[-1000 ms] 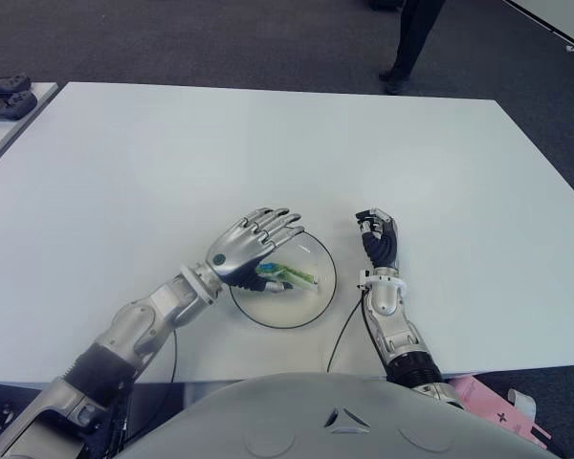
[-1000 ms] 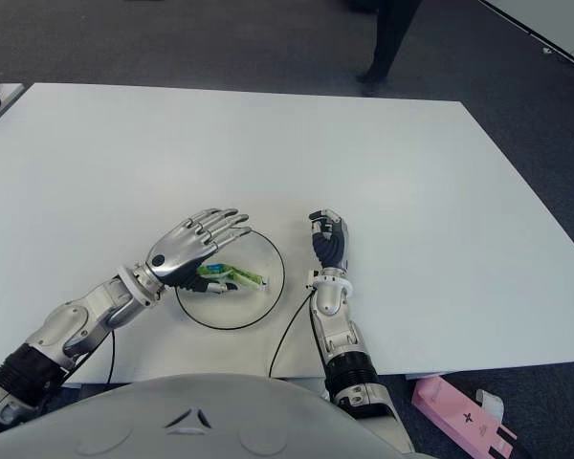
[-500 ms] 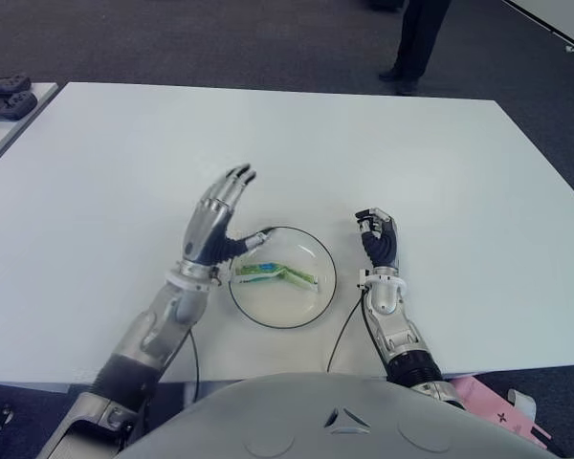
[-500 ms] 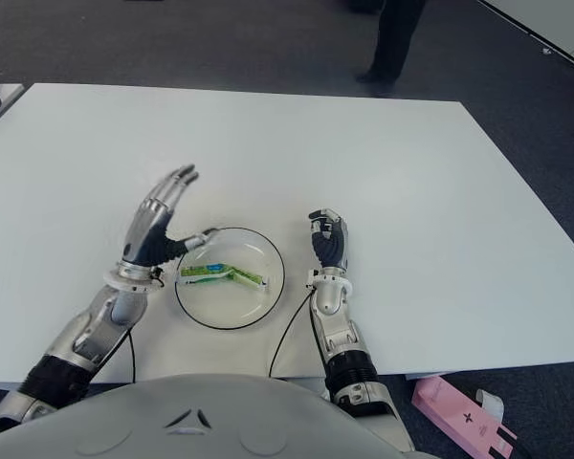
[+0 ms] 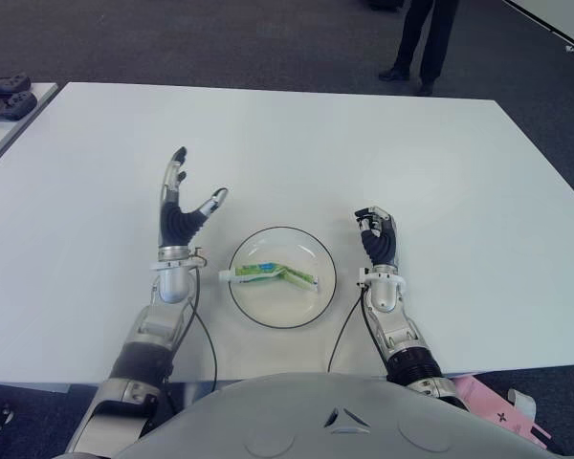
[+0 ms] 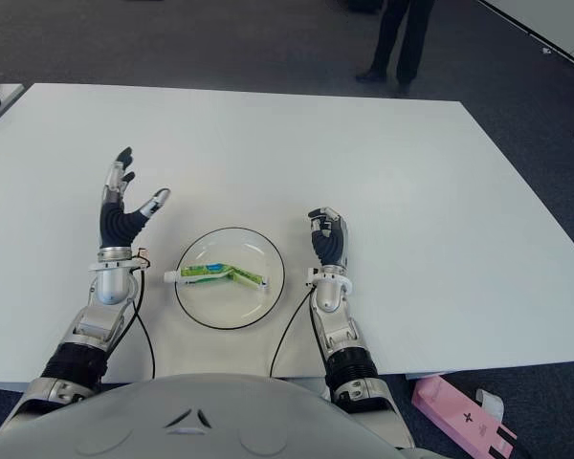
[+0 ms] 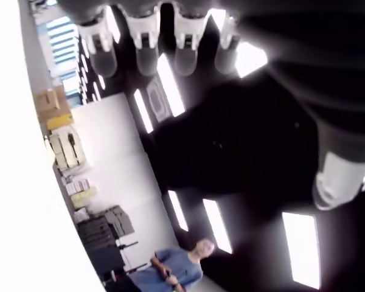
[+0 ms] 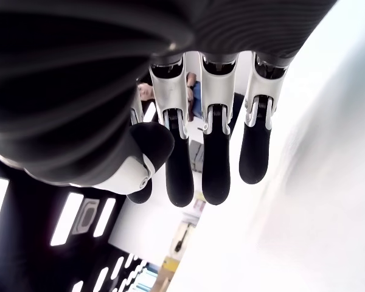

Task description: Put the toothpaste on the table into the plate.

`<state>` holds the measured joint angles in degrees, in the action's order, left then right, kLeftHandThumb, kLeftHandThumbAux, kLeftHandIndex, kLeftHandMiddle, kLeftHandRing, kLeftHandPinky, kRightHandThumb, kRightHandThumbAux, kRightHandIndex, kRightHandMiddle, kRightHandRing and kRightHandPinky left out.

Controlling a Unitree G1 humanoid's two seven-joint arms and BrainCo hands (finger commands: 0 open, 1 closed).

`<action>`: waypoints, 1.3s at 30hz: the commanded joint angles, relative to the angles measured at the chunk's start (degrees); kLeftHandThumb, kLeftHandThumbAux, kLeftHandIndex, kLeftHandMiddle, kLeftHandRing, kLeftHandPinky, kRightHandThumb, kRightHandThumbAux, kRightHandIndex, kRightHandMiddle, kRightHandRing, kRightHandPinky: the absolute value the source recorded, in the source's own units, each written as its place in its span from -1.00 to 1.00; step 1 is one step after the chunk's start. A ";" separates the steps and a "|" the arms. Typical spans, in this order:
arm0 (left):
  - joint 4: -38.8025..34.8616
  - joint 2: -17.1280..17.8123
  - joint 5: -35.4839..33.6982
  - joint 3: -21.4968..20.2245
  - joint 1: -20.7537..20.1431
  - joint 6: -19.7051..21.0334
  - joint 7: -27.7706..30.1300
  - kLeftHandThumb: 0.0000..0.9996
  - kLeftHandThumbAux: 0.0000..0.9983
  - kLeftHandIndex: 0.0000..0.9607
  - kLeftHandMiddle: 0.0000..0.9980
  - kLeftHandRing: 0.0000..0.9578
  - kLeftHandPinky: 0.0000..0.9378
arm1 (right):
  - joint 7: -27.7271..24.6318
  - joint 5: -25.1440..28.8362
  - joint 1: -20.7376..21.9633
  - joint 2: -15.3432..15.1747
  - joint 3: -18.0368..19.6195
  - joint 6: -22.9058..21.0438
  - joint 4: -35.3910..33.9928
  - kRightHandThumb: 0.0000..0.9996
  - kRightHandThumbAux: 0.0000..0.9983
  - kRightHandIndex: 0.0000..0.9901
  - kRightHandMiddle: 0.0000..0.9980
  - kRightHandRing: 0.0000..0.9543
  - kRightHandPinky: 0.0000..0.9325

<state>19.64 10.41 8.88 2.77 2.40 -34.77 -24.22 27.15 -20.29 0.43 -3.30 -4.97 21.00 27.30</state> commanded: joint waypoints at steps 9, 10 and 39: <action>13.95 -2.42 -9.21 -4.94 -0.59 -3.30 11.42 -0.91 0.28 -0.45 -0.59 -0.69 -0.59 | 0.72 -0.88 -0.36 -0.30 -0.31 -0.41 2.70 0.69 0.38 -0.07 -0.12 -0.13 -0.10; 15.52 -2.35 -9.61 -5.34 -1.09 -3.70 12.36 -0.90 0.32 -0.40 -0.54 -0.64 -0.55 | 0.75 -0.98 -0.35 -0.37 -0.39 -0.36 2.75 0.69 0.38 -0.07 -0.12 -0.13 -0.10; 21.63 -7.18 -9.98 -7.74 -1.38 -1.07 16.82 -0.69 1.00 0.06 -0.04 -0.02 0.01 | -0.02 -2.33 -1.19 -0.78 -0.86 -3.38 -0.66 0.68 0.38 -0.14 -0.08 -0.06 -0.03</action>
<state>39.08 4.93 -1.28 -5.65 -1.92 -36.74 -8.95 27.77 -22.46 0.16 -3.73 -5.76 19.11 26.47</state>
